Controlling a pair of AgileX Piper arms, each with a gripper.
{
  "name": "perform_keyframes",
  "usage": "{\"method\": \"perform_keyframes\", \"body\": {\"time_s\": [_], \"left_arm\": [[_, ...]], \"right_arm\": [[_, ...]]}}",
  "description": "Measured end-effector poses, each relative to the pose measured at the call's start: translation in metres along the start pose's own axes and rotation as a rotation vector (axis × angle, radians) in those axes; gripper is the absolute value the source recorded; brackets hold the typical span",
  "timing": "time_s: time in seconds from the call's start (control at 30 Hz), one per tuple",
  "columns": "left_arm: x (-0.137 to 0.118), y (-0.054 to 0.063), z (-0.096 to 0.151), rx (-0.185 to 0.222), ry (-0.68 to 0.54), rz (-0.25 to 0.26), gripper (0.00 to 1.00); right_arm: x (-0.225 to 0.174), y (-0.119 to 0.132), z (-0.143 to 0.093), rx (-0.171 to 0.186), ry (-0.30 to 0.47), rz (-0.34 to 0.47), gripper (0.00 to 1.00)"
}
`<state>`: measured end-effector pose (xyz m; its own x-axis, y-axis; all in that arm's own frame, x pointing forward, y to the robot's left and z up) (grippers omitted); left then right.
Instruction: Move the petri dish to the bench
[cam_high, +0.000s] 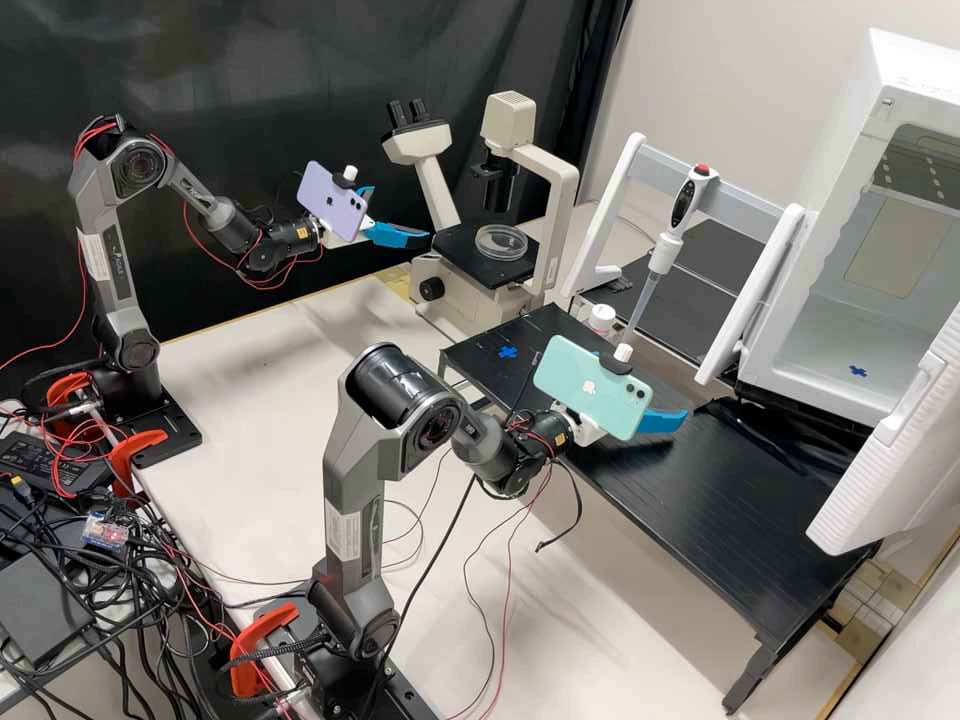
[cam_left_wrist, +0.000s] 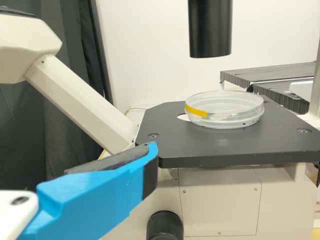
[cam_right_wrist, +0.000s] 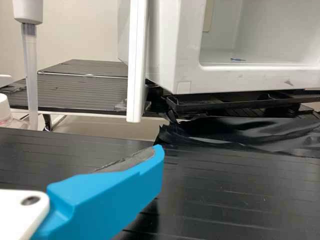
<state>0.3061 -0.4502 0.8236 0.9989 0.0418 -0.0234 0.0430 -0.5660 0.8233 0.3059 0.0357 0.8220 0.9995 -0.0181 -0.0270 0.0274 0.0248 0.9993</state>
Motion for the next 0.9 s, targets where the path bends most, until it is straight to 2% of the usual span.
{"method": "perform_keyframes", "body": {"time_s": [0.27,0.4,0.53,0.7,0.77,0.9], "left_arm": [[0.000,0.000,0.000,0.000,0.000,0.000,1.00],[0.000,0.000,0.000,0.000,0.000,0.000,1.00],[0.000,0.000,0.000,0.000,0.000,0.000,1.00],[0.000,0.000,0.000,0.000,0.000,0.000,1.00],[0.000,0.000,0.000,0.000,0.000,0.000,1.00],[0.000,0.000,0.000,0.000,0.000,0.000,1.00]], "right_arm": [[0.000,-0.001,0.000,0.003,-0.001,-0.002,1.00],[-0.009,-0.005,-0.008,0.005,0.023,-0.016,1.00],[-0.023,-0.009,-0.025,0.005,0.089,-0.026,1.00],[-0.040,-0.020,-0.056,0.010,0.230,-0.046,1.00],[-0.047,-0.030,-0.073,-0.008,0.304,-0.073,1.00],[-0.054,-0.047,-0.096,-0.045,0.389,-0.112,1.00]]}}
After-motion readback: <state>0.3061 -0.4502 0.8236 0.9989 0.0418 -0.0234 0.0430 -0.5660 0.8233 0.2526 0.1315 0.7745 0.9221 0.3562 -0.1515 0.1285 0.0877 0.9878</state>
